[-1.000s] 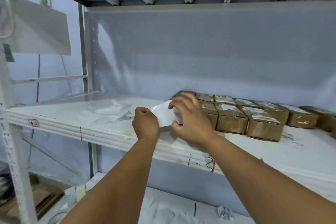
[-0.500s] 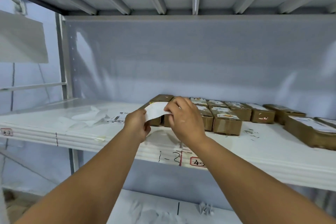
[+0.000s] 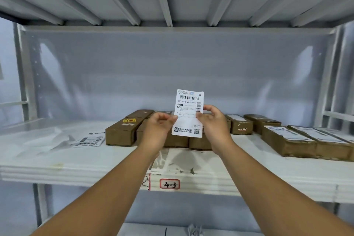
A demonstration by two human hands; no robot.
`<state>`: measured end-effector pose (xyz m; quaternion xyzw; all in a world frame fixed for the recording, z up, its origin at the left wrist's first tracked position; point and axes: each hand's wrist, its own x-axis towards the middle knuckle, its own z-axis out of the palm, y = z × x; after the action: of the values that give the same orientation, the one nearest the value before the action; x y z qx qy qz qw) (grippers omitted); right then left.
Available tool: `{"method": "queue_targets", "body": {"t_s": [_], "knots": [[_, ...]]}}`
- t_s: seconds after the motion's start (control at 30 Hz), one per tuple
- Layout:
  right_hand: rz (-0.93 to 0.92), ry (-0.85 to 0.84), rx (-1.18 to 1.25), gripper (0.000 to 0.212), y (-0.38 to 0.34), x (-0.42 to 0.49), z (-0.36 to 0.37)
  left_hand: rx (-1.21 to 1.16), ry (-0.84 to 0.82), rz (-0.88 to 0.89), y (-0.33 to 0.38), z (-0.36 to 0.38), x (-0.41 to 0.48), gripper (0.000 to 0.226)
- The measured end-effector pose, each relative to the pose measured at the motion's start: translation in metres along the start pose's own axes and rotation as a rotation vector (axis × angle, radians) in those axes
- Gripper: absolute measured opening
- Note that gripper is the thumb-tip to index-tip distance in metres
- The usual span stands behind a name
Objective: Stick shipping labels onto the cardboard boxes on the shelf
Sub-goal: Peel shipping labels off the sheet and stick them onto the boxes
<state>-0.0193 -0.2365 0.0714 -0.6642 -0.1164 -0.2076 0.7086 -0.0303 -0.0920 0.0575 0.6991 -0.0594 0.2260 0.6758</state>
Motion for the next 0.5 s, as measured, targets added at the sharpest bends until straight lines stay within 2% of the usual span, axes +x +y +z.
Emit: {"method": "queue_targets", "body": {"t_s": [0.07, 0.13, 0.2, 0.27, 0.37, 0.43, 0.5], "knots": [[-0.007, -0.002, -0.035, 0.014, 0.004, 0.005, -0.012, -0.061, -0.031, -0.001, -0.003, 0.019, 0.002, 0.013], [-0.008, 0.029, -0.041, 0.015, 0.010, 0.013, -0.025, 0.030, -0.021, 0.047, -0.009, 0.037, 0.005, 0.012], [0.014, 0.074, -0.011, 0.016, 0.017, 0.023, -0.038, 0.291, 0.021, 0.169, -0.020, 0.052, 0.010, 0.011], [0.071, 0.111, 0.059, 0.018, 0.024, 0.034, -0.049, 0.597, 0.058, 0.344, -0.032, 0.061, 0.012, 0.023], [0.157, 0.160, 0.244, 0.017, 0.039, 0.049, -0.064, 1.092, -0.030, 0.569, -0.048, 0.074, 0.013, 0.040], [0.177, 0.158, 0.328, 0.017, 0.048, 0.055, -0.070, 1.254, -0.141, 0.628, -0.055, 0.080, 0.013, 0.047], [0.195, 0.153, 0.377, 0.017, 0.057, 0.060, -0.075, 1.298, -0.178, 0.701, -0.059, 0.082, 0.015, 0.046]]}}
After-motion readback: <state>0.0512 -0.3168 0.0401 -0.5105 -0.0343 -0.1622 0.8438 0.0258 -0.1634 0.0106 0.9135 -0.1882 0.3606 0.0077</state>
